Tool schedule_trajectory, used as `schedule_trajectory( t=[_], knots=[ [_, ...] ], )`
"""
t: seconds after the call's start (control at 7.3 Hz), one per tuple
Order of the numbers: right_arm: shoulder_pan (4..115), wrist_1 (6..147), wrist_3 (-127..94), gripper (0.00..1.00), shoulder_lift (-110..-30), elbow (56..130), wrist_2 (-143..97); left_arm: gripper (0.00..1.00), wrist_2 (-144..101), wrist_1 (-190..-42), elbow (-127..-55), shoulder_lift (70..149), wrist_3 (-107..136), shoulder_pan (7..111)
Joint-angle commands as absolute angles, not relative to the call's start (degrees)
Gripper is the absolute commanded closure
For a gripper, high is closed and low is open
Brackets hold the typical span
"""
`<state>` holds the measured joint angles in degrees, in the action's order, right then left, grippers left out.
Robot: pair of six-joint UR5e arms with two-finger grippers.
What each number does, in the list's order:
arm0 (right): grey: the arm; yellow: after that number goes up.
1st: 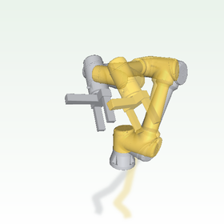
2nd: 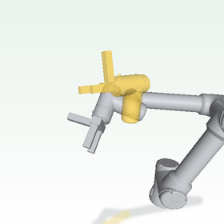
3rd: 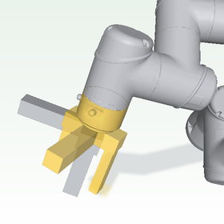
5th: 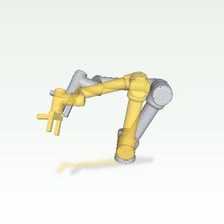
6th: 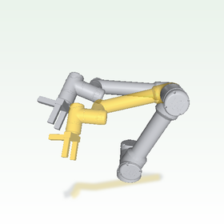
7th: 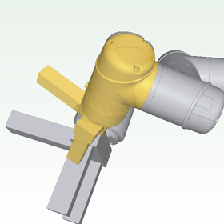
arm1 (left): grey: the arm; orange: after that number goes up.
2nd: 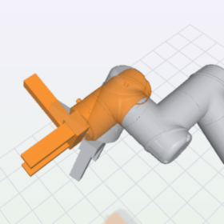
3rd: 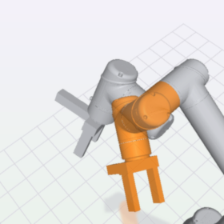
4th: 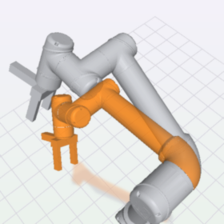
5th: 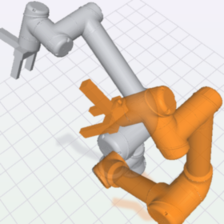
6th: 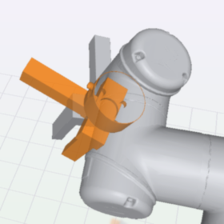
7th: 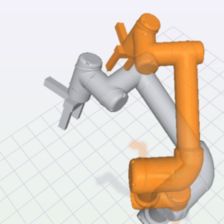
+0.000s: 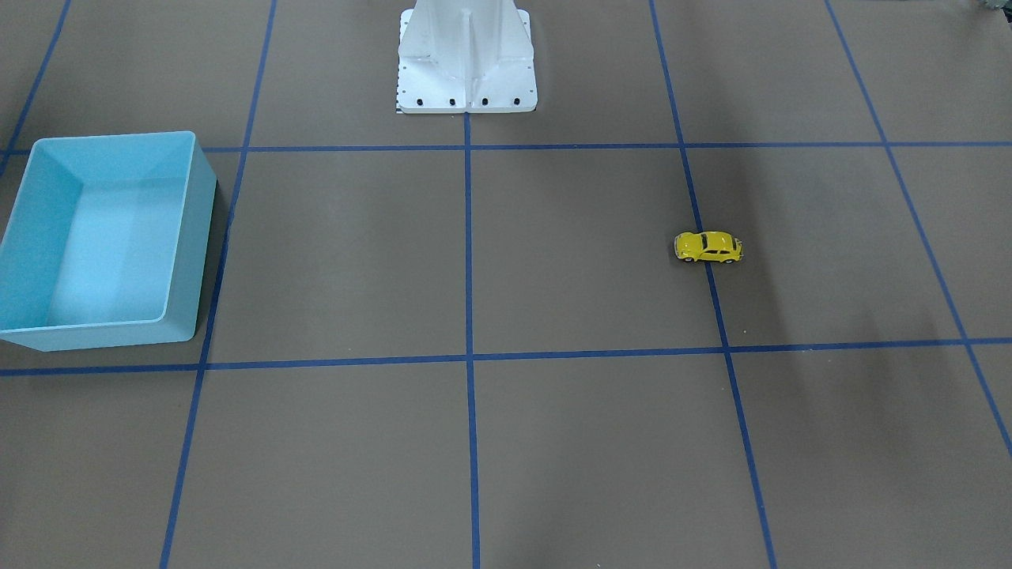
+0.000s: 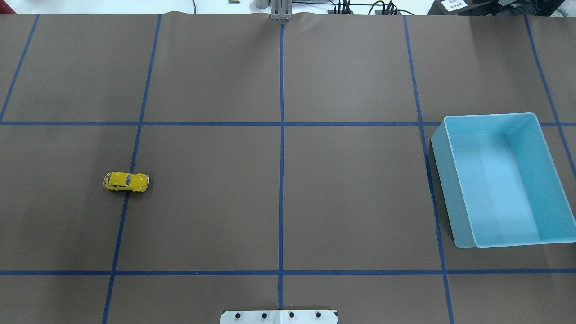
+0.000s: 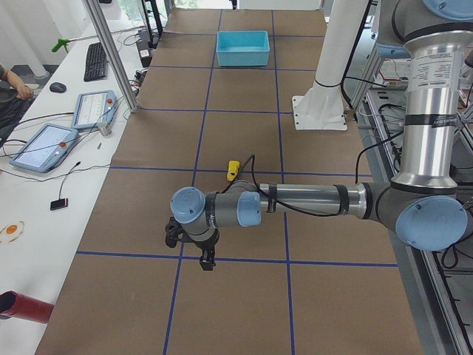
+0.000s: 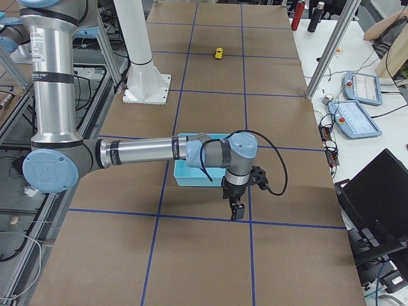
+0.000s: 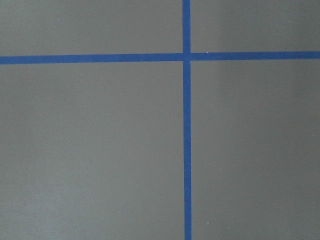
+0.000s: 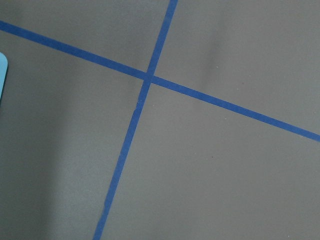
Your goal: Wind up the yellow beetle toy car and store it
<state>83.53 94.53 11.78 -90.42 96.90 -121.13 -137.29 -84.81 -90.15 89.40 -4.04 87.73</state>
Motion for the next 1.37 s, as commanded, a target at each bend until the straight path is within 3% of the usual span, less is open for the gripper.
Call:
schedule_trajectory(
  t=[0.0, 0.68, 1.23],
  knots=[
    [84.4, 94.7, 11.5, 0.01, -91.5, 96.9, -128.8, 0.00, -136.8, -85.4, -91.7, 87.7, -4.2, 87.7],
    [84.8, 94.5, 12.2, 0.01, -92.5, 97.0, -129.3, 0.00, -139.5, -87.9, -93.0, 89.9, -3.9, 87.5],
    [86.7, 94.6, 12.2, 0.01, -94.3, 96.9, -129.2, 0.00, -140.3, -110.7, -94.1, 88.5, -4.4, 81.3]
  ],
)
